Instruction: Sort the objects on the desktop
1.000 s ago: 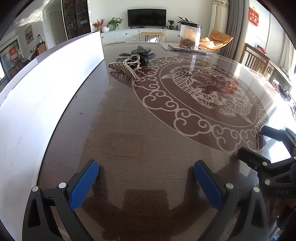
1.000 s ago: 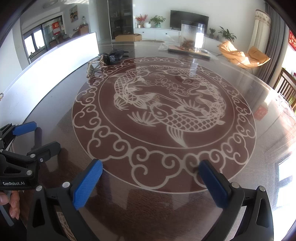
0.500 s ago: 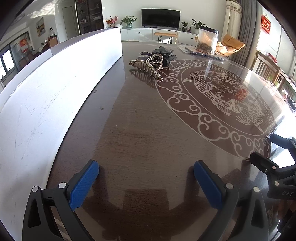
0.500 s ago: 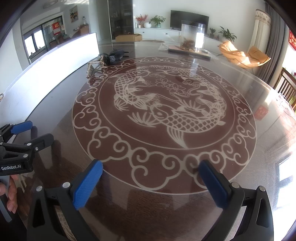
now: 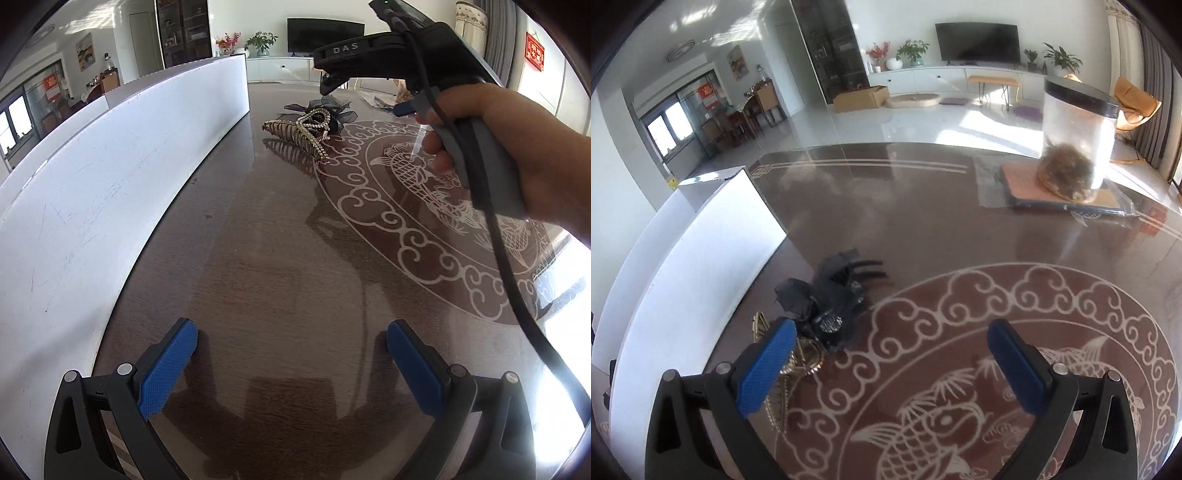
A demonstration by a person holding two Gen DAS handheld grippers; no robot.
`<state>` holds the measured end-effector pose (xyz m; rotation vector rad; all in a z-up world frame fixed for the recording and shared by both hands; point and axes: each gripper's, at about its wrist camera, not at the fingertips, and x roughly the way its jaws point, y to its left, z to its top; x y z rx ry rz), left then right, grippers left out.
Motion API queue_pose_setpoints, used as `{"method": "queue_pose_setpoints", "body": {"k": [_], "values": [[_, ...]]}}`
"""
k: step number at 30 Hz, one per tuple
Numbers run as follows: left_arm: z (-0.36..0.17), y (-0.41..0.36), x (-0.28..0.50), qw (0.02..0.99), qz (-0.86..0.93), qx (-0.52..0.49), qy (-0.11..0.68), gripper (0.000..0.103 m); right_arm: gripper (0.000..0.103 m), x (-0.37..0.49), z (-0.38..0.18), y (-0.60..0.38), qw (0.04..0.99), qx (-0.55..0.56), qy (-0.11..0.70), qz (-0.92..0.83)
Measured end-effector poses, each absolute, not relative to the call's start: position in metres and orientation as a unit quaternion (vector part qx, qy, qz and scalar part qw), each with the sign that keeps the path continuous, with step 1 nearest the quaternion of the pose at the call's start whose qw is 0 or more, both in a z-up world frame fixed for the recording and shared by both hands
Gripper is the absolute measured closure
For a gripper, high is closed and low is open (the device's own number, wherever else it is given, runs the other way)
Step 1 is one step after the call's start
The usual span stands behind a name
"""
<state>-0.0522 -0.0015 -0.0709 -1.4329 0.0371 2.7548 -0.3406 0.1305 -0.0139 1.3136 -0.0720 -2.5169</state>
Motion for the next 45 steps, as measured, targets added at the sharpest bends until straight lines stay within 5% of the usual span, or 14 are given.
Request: {"method": "queue_pose_setpoints", "body": {"k": [3,4,7,18,22,32,34,40,45], "values": [[-0.071,-0.001,-0.053,0.018,0.887,-0.461,0.013,0.0,0.007,-0.363,-0.028,0.093,0.136,0.485,0.024,-0.864],[-0.071,-0.001,-0.053,0.018,0.887,-0.461,0.013,0.0,0.024,-0.365,-0.034,0.087,0.137,0.491,0.031,-0.86],[-0.071,-0.001,-0.053,0.018,0.887,-0.461,0.013,0.0,0.053,-0.353,-0.037,0.072,0.163,0.48,0.056,-0.86],[-0.072,-0.001,-0.053,0.018,0.887,-0.461,0.012,0.0,0.058,-0.202,-0.042,0.11,0.233,0.459,0.135,-0.846],[-0.072,-0.002,-0.054,0.018,0.887,-0.461,0.012,0.0,0.058,-0.172,-0.043,0.189,0.142,0.454,0.049,-0.878],[-0.072,-0.002,-0.054,0.018,0.887,-0.461,0.012,0.0,0.053,-0.107,-0.039,0.237,0.118,0.431,0.074,-0.892],[-0.073,-0.002,-0.054,0.018,0.887,-0.461,0.012,0.0,0.033,-0.102,-0.041,0.238,0.123,0.433,0.069,-0.89],[-0.073,-0.002,-0.054,0.019,0.887,-0.461,0.011,0.0,0.004,-0.111,-0.047,0.232,0.133,0.448,0.071,-0.881],[-0.074,0.0,-0.055,0.021,0.887,-0.461,0.013,0.0,0.0,-0.112,-0.049,0.232,0.136,0.452,0.072,-0.879]]}}
